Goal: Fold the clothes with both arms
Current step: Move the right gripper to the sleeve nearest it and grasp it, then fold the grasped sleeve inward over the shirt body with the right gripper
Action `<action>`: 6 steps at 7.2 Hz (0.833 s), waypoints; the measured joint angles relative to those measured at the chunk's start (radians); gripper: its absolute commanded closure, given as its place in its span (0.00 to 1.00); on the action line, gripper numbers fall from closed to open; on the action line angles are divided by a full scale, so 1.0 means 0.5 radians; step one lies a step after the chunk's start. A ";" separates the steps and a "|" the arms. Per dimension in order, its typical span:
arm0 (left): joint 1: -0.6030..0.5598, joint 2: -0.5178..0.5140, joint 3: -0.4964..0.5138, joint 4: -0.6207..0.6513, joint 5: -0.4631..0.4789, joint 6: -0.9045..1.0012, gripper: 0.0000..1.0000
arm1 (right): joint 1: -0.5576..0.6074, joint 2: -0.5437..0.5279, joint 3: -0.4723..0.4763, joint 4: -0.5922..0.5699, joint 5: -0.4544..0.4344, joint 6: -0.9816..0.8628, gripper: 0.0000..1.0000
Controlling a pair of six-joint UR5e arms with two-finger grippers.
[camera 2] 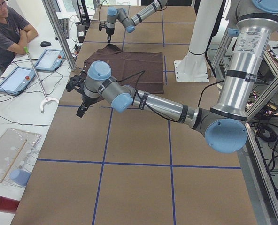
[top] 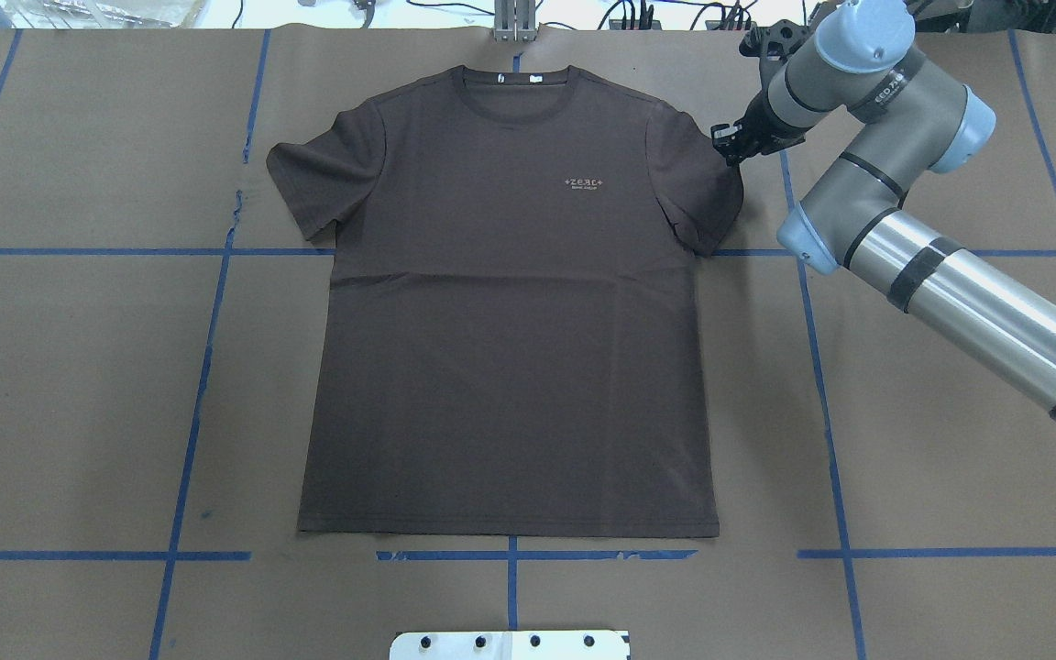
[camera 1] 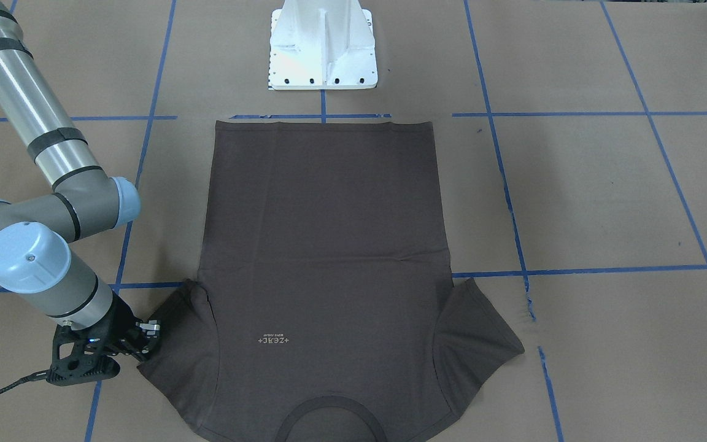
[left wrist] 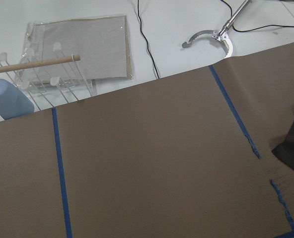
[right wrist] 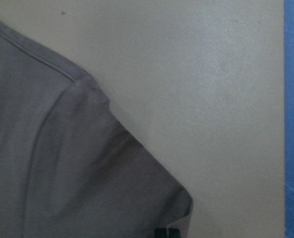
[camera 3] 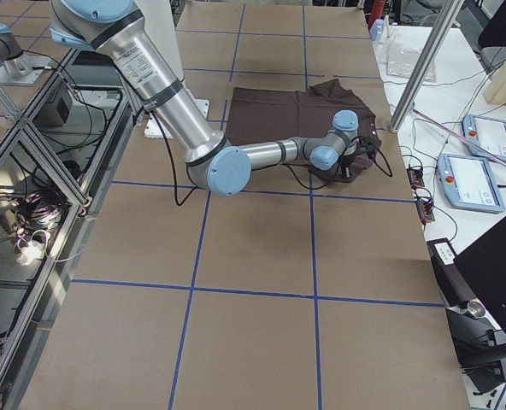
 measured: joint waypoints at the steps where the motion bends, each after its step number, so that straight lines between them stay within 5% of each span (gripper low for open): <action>1: 0.000 0.000 -0.001 0.003 0.000 -0.001 0.00 | 0.000 0.034 0.036 -0.014 0.001 0.005 1.00; 5: 0.000 -0.003 -0.011 0.006 0.002 0.002 0.00 | -0.138 0.294 0.100 -0.098 -0.112 0.122 1.00; 6: 0.000 -0.003 -0.013 0.006 0.003 0.000 0.00 | -0.202 0.326 0.094 -0.103 -0.196 0.130 0.92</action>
